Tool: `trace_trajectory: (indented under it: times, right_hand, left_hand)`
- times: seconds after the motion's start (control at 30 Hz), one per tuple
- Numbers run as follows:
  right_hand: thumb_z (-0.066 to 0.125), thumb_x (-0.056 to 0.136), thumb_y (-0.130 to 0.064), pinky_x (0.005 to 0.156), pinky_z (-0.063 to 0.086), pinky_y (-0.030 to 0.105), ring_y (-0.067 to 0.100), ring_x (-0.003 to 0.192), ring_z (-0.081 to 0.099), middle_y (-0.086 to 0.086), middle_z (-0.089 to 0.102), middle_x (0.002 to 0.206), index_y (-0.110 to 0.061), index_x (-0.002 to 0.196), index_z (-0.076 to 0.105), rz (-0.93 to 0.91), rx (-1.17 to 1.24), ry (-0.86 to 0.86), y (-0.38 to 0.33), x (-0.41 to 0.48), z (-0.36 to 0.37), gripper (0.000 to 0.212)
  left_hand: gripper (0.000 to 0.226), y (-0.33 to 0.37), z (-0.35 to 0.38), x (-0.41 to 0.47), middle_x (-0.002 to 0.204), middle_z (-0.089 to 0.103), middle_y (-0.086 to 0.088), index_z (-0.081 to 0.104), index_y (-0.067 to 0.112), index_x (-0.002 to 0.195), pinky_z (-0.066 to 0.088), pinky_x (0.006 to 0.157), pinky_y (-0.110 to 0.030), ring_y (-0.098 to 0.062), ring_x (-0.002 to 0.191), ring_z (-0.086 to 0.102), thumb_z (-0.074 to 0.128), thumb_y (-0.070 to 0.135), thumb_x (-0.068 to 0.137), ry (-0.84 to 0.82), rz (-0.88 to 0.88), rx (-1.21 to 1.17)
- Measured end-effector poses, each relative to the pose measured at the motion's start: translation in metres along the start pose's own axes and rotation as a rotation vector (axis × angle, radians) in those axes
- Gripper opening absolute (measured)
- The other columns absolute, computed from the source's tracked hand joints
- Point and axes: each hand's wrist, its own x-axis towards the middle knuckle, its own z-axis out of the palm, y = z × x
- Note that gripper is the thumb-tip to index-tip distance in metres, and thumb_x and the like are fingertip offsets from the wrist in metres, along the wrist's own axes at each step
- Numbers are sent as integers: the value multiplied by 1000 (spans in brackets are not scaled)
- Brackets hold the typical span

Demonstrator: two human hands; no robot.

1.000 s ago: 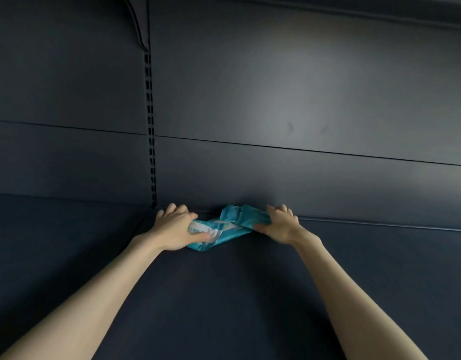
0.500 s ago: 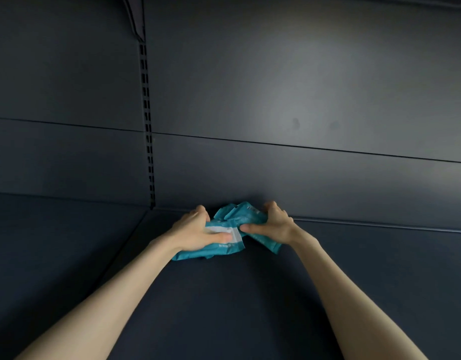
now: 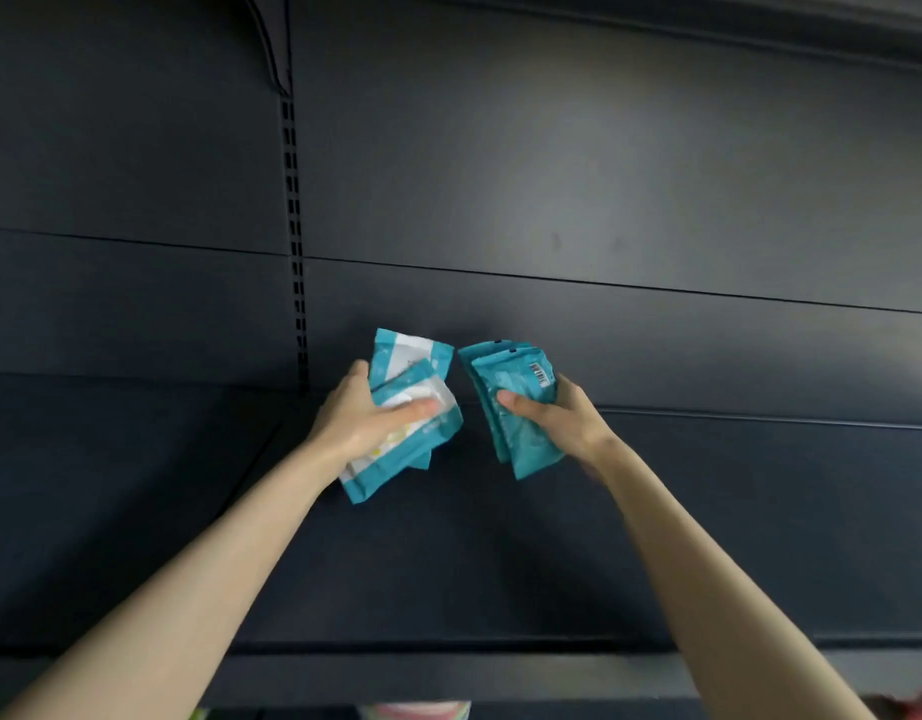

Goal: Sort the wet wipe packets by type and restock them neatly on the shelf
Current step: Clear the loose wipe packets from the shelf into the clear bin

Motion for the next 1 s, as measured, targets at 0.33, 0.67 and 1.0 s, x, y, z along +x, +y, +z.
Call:
trace_trajectory:
  times: [0.33, 0.67, 1.0]
  right_hand:
    - [64, 88, -14, 87, 55, 43, 27, 101, 68, 9, 70, 113, -9, 119, 57, -89, 460, -100, -26, -201, 43, 33]
    - [69, 84, -10, 76, 57, 33, 18, 92, 70, 2, 71, 104, -16, 115, 55, 67, 497, -165, 29, -349, 150, 34]
    - [69, 86, -15, 67, 56, 26, 10, 75, 69, -1, 70, 92, -14, 105, 57, 347, 391, -175, 115, -396, 291, 23]
  left_hand:
    - [25, 13, -46, -196, 109, 69, 5, 55, 25, 116, 51, 88, -33, -11, 100, 67, 60, 28, 91, -36, 53, -616]
    - [18, -92, -86, -361, 90, 65, 2, 54, 22, 95, 51, 63, -19, -10, 80, 64, 57, 39, 91, 221, -153, -301]
    - [28, -256, -121, -413, 91, 62, 6, 56, 13, 108, 38, 66, -21, -6, 83, 58, 53, 38, 94, 93, -286, -78]
